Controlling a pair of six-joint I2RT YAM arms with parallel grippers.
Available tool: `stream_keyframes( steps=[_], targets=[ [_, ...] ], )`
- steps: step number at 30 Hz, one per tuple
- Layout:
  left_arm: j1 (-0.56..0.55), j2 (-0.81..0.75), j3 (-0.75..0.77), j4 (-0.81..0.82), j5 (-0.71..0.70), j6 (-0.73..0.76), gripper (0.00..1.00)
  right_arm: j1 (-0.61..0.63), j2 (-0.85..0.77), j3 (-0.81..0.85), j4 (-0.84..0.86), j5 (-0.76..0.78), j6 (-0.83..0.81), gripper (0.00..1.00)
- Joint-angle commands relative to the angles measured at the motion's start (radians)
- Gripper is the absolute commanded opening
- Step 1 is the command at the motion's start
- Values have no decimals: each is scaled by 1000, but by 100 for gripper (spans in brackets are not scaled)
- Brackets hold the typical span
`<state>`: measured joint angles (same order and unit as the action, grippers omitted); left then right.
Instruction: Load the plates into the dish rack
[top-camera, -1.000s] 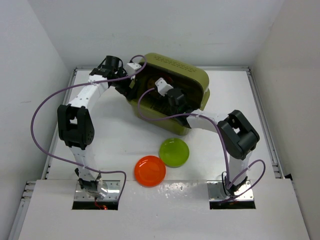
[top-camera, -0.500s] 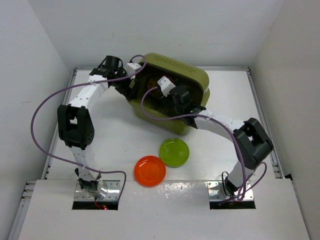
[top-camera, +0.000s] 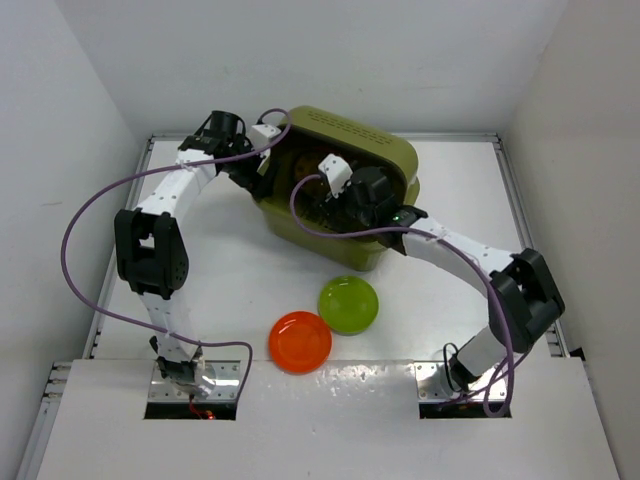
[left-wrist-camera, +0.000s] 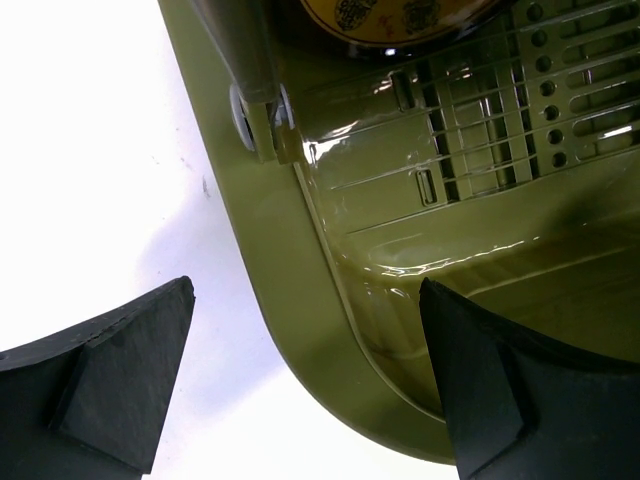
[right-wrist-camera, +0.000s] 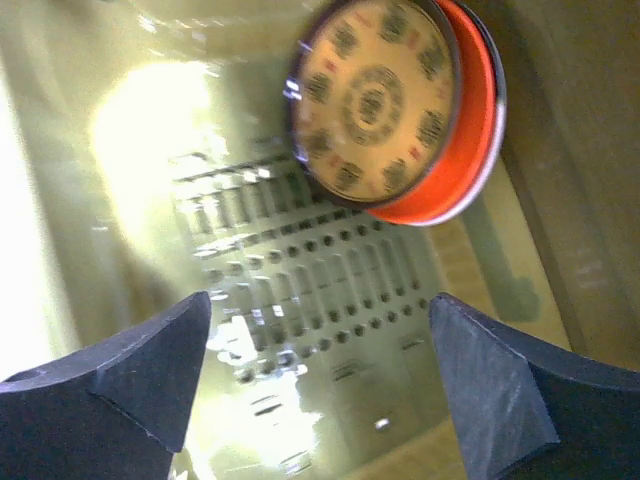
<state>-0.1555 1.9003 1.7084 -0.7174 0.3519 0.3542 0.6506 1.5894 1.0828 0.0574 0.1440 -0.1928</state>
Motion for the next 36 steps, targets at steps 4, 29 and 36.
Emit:
stream_keyframes(
  steps=[4, 29, 36],
  targets=[
    [19, -4, 20, 29, -22, -18, 98, -26, -107, 101, -154, -239, 118, 91],
    [-22, -176, -253, 216, -85, -29, 98, 222, -515, 12, -588, 82, 456, 89],
    [-41, -185, -253, 262, -139, -38, 98, 329, -580, -36, -900, 235, 775, 78]
  ],
)
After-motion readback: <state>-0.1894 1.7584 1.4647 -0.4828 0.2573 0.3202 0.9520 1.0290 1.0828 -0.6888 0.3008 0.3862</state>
